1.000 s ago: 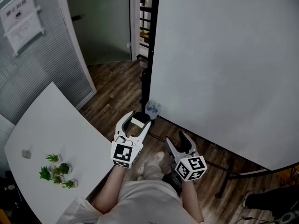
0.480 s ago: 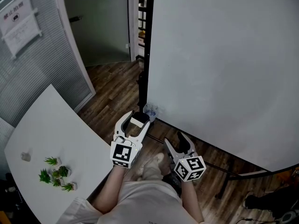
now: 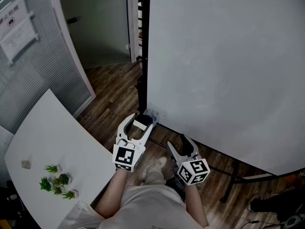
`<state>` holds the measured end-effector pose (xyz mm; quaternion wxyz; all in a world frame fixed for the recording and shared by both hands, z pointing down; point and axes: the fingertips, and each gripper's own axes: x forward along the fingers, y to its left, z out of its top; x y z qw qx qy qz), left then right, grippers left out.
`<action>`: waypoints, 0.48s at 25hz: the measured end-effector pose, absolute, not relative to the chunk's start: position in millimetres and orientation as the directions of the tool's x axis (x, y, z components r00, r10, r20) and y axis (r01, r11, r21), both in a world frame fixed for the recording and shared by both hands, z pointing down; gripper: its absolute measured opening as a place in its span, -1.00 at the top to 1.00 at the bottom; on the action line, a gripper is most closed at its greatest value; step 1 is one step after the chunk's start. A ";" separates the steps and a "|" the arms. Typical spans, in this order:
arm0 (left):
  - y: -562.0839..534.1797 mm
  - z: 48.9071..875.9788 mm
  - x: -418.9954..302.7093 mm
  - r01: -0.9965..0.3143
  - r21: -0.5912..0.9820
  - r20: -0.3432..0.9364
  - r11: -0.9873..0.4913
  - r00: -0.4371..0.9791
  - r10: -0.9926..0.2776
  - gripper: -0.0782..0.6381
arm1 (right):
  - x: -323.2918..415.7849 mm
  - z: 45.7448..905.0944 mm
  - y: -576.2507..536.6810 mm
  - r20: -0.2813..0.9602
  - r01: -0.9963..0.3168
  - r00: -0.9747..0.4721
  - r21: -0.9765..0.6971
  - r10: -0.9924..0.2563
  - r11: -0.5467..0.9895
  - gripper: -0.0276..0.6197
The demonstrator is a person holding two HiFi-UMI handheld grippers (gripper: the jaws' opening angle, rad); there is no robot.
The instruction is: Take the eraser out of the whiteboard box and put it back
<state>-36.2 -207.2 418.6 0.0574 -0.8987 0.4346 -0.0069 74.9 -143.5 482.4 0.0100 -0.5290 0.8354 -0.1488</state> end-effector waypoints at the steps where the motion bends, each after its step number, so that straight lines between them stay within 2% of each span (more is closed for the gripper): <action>1: -208.9 419.1 -34.6 -0.778 -0.111 -0.035 -0.618 0.625 -0.780 0.04 | 76.1 482.0 -145.4 0.140 -0.881 -0.439 -0.260 -0.888 0.394 0.03; 12: -225.5 423.3 -21.5 -0.766 -0.099 -0.027 -0.635 0.640 -0.768 0.04 | 87.6 483.3 -157.4 0.147 -0.888 -0.424 -0.265 -0.894 0.377 0.03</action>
